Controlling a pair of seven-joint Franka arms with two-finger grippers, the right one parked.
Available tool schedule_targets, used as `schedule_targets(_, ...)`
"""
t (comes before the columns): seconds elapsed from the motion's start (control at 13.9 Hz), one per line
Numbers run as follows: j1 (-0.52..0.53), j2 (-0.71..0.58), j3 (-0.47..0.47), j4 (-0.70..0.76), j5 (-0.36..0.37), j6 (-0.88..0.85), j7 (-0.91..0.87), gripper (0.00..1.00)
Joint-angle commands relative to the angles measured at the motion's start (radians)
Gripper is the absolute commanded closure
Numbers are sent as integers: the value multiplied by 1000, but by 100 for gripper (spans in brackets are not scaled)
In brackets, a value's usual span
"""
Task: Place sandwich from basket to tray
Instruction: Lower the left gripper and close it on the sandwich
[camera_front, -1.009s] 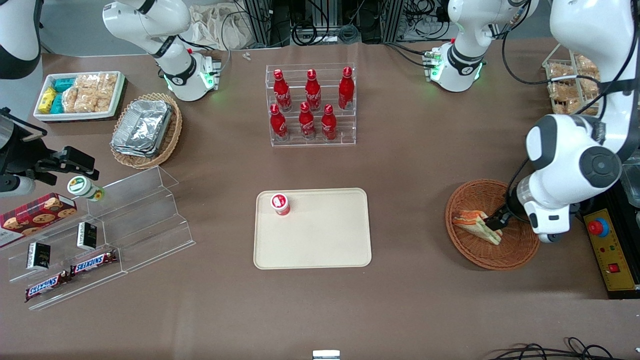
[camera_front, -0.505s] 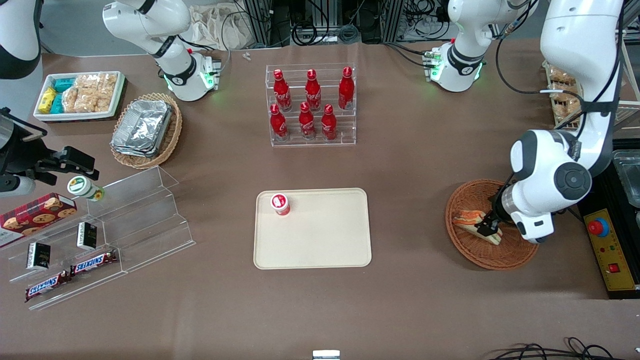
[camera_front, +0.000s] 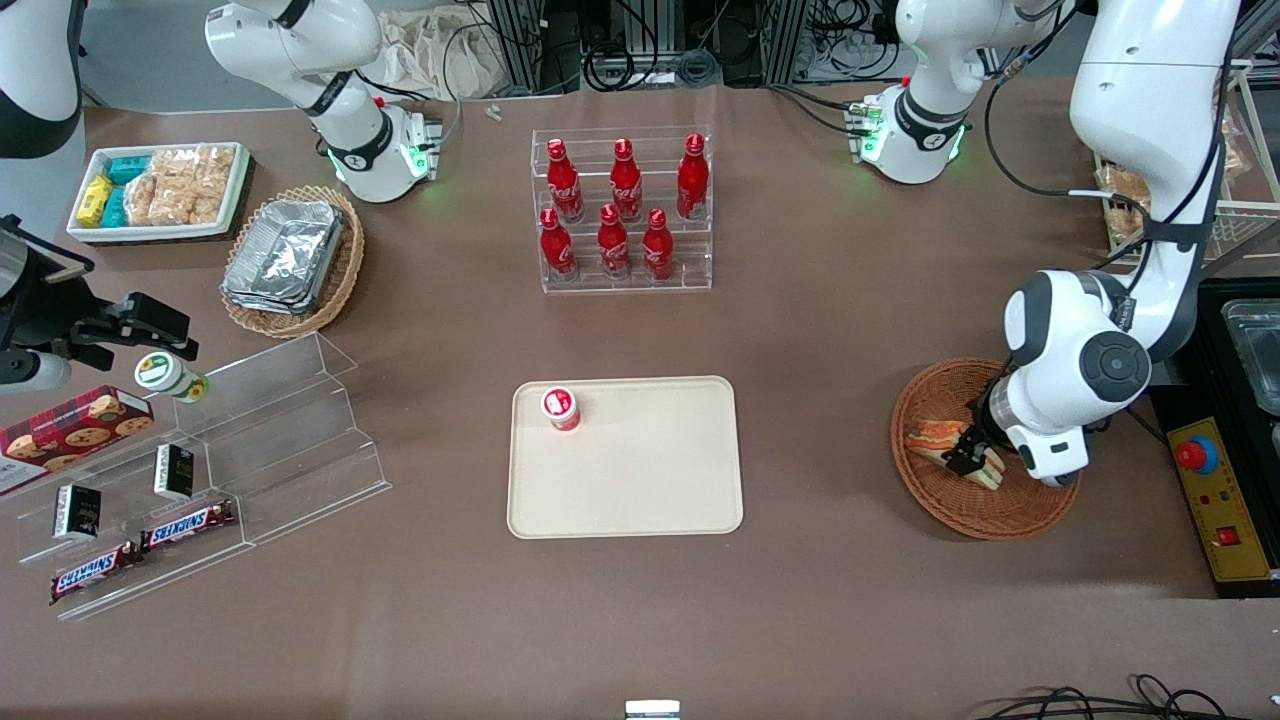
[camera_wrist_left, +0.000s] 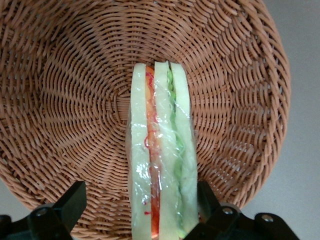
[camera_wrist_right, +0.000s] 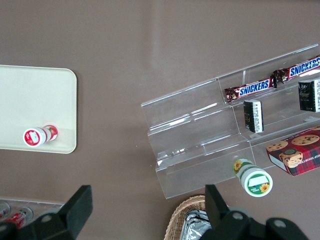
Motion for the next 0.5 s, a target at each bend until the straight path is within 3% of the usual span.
schedule_targets(0.0, 3, -15, -3, -32, 36, 66, -77, 42)
schedule_targets(0.07, 3, -17, -3, -28, 36, 66, -109, 62)
schedule_targets(0.22, -3, -29, -3, -14, 36, 55, -128, 93)
schedule_targets(0.29, -8, -40, -4, -6, 35, 40, -137, 100)
schedule_targets(0.43, -11, -66, -6, 49, 35, -78, -139, 100)
